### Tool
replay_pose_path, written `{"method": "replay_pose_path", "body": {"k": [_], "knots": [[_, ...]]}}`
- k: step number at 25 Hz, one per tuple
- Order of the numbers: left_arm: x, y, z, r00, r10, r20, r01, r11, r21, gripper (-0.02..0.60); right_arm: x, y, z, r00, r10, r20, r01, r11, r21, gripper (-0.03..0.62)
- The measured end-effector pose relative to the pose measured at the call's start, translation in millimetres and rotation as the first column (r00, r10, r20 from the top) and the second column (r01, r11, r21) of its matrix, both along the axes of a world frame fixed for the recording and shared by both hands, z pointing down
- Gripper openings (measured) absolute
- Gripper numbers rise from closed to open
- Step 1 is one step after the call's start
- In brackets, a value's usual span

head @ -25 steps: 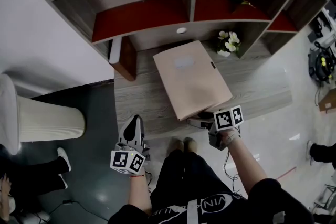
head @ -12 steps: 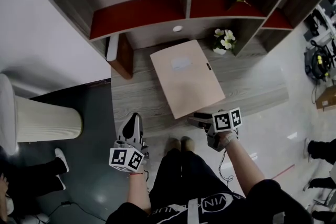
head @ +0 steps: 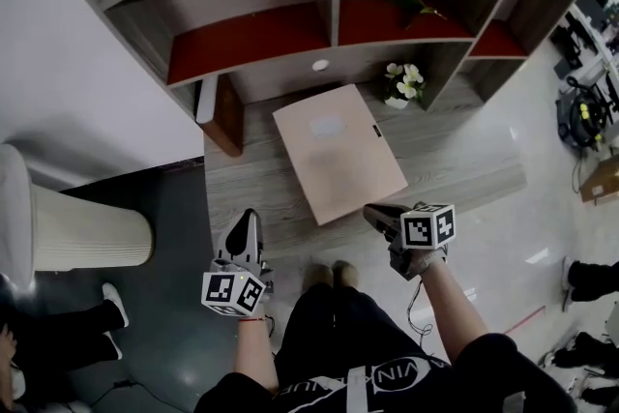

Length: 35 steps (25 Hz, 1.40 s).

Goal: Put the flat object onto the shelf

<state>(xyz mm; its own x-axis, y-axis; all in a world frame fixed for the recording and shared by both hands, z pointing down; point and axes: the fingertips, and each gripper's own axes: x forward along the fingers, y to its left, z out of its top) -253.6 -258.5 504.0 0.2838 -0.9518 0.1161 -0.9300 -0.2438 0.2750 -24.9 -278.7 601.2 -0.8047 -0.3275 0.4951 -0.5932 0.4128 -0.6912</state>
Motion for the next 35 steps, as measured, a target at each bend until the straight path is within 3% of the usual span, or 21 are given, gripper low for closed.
{"method": "replay_pose_path", "body": {"k": [5, 13, 24, 35], "knots": [[-2, -3, -11, 1.0, -0.01, 0.021, 0.01, 1.0, 0.019, -0.012, 10, -16, -26, 0.999, 0.016, -0.043, -0.008, 0.986, 0.168, 0.009], [-8, -7, -34, 0.997, -0.028, 0.078, 0.024, 0.998, 0.056, -0.012, 28, -38, -74, 0.997, 0.079, -0.021, -0.066, 0.928, 0.366, 0.009], [-21, -13, -64, 0.987, -0.07, 0.143, 0.055, 0.993, 0.108, -0.012, 40, -60, -132, 0.989, 0.145, 0.024, -0.133, 0.815, 0.563, 0.009], [-29, -18, -92, 0.98, -0.109, 0.164, 0.083, 0.984, 0.158, -0.012, 38, -66, -176, 0.989, 0.141, 0.055, -0.141, 0.724, 0.676, 0.009]]}}
